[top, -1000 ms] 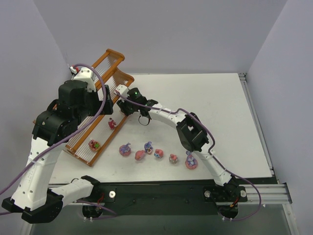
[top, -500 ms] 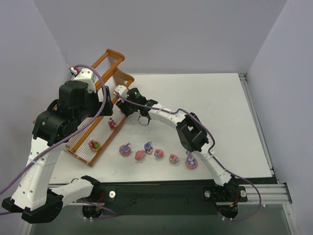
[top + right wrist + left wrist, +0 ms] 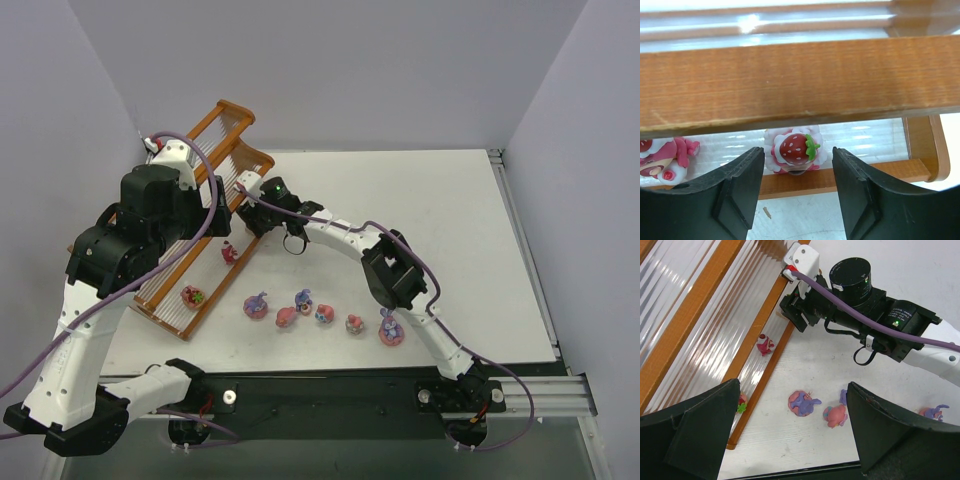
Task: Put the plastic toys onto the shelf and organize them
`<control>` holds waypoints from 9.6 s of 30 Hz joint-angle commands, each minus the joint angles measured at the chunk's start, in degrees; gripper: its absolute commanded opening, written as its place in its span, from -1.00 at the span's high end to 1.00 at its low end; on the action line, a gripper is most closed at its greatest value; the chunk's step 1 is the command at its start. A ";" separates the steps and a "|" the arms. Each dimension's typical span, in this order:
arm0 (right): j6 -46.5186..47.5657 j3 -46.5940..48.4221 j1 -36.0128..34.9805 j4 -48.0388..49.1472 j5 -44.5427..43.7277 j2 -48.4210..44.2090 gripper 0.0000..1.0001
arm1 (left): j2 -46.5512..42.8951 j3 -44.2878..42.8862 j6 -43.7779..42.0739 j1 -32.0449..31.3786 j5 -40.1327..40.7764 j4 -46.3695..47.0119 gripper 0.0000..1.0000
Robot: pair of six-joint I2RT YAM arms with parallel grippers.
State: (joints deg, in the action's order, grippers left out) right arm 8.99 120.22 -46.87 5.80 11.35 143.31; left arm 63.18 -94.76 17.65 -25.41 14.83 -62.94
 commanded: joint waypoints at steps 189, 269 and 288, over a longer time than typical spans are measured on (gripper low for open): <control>-27.28 -51.32 14.62 -28.92 0.07 -60.34 0.12 | -16.42 31.83 -35.67 21.19 3.01 14.33 1.00; -31.76 -56.59 18.31 -28.83 0.60 -64.38 0.11 | -15.04 39.03 -7.28 -11.21 -19.08 32.52 -0.43; -33.25 -59.05 18.31 -29.09 -1.95 -66.84 0.12 | 9.15 42.11 -13.08 -24.69 -12.63 39.73 0.36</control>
State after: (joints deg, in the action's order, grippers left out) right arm -23.46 61.78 -28.84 -22.13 10.90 78.87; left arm 72.12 -53.32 5.74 -49.84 2.98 -27.90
